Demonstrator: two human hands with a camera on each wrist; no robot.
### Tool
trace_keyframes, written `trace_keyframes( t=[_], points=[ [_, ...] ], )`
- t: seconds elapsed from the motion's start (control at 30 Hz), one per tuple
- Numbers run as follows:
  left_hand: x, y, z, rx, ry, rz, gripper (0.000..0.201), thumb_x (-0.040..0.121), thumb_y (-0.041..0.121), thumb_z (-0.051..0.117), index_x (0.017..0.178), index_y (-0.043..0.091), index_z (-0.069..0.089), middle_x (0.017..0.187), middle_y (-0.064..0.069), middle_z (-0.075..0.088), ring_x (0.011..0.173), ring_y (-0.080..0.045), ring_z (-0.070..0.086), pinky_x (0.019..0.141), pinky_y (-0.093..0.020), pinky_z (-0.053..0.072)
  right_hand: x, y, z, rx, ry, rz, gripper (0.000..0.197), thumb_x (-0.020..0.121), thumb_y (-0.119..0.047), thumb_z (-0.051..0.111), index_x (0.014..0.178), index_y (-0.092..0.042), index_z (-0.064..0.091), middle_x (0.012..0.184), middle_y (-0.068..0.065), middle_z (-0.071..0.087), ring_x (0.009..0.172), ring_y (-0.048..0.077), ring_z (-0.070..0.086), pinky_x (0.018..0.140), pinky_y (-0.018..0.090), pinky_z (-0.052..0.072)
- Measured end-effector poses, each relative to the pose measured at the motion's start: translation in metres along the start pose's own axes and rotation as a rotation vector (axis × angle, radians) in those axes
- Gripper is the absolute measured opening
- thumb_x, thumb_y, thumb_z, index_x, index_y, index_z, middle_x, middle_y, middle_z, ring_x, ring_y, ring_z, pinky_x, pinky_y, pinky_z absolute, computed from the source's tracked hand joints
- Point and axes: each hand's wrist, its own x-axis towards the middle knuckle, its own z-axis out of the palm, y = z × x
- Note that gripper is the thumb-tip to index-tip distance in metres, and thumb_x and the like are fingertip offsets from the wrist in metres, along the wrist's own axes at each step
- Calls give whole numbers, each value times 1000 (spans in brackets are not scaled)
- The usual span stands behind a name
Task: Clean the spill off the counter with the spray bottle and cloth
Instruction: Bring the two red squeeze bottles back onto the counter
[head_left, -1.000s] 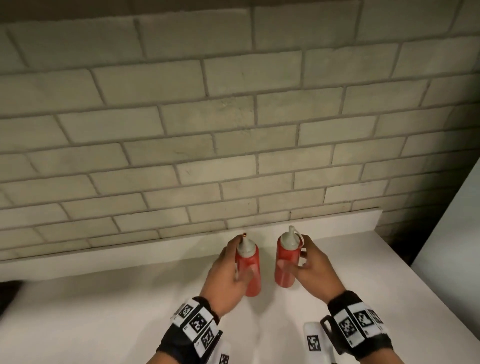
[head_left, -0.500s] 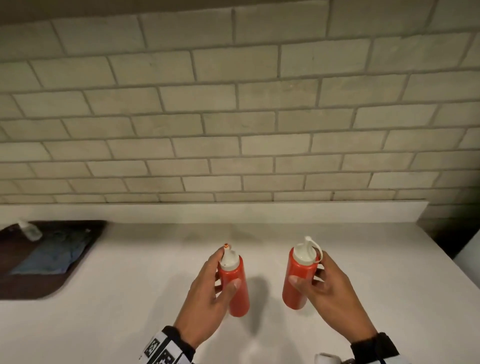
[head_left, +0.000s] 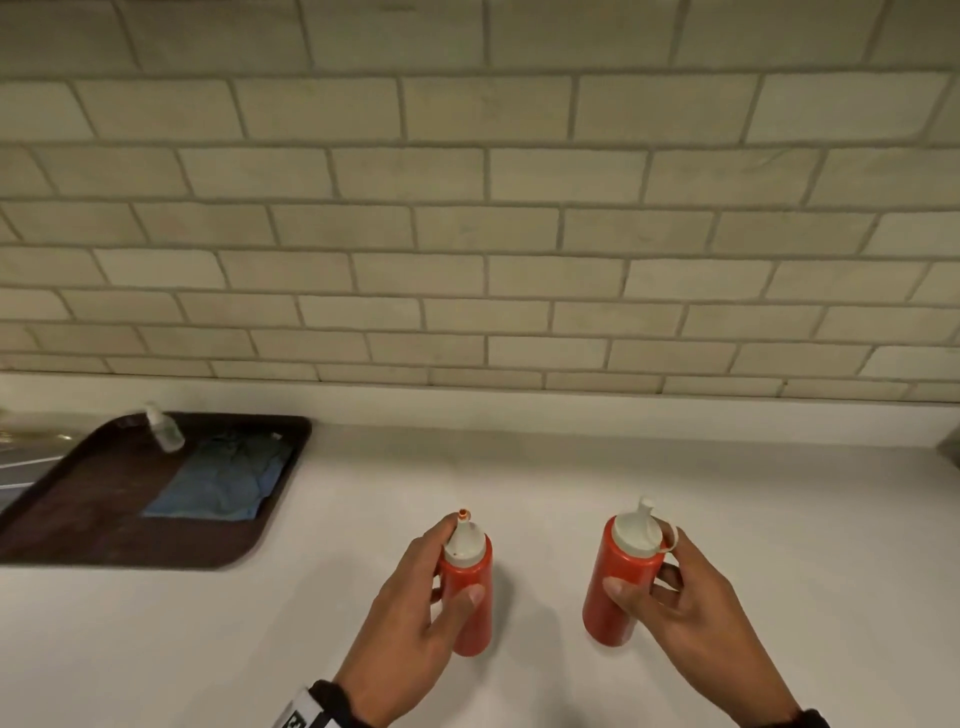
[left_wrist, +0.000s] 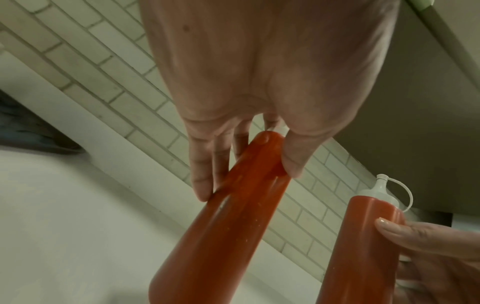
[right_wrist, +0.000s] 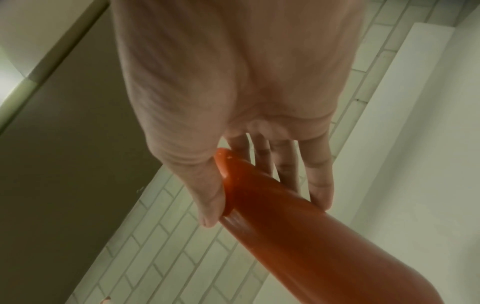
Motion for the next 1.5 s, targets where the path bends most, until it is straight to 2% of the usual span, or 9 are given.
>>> trace_keyframes(
  t=[0.2,0.4,0.73,0.87,1.0,1.13,1.27,1.4,1.5],
  points=[
    [1,-37,-59,20,-27,16,58,94,35,61,142,51,33,141,29,44,126,2,50,100,-25,49,8,-22,65,-10,19,20,58,78,-13,79,121,-41,51,115,-17,64,100,-5,62,77,9,49],
    [18,-65,-87,32,-23,6,59,93,35,62,140,54,31,139,30,44,124,6,49,102,-28,49,31,-34,102,-26,33,12,59,77,-17,81,122,-44,52,113,-14,66,104,4,63,87,29,54],
    [87,-77,-83,106,-2,22,63,93,36,61,134,66,24,142,23,42,130,0,43,105,-36,47,100,-40,125,-90,-32,-29,65,78,-20,79,117,-58,45,109,-19,64,103,-1,59,84,24,53],
    [127,-70,-79,176,43,10,65,91,25,63,143,47,30,135,20,43,125,-2,39,106,-38,44,141,-36,131,-138,-57,-8,53,77,-23,79,117,-43,53,107,-16,65,101,3,59,87,27,51],
    [177,-71,-75,235,85,0,65,85,31,61,143,41,33,134,9,54,120,-19,50,102,-43,46,187,-34,137,-194,-46,-4,47,76,-24,79,117,-26,55,103,-14,64,94,2,58,75,16,43],
    [228,-69,-71,238,97,-79,64,84,32,59,141,42,30,133,2,56,120,-24,53,102,-47,45,230,-29,141,-211,-46,53,48,76,-22,79,117,-23,55,100,-14,61,91,7,60,70,18,43],
    [265,-77,-66,246,100,-113,68,87,19,64,144,36,33,139,-1,53,128,-24,49,107,-44,41,267,-19,147,-258,-51,75,48,77,-22,78,118,-22,55,104,-7,63,98,16,61,77,25,44],
    [288,-89,-57,296,82,-106,64,86,18,63,142,34,35,135,-3,56,124,-28,52,102,-46,44,297,-8,154,-349,-60,89,48,76,-27,76,119,-20,55,106,-3,64,100,20,61,86,34,49],
    [299,-95,-52,303,81,-110,61,87,19,61,141,32,37,131,-5,58,121,-30,55,99,-46,46,315,-2,158,-374,-67,107,51,76,-28,75,122,-20,54,110,-1,65,103,20,60,86,32,46]
  ],
)
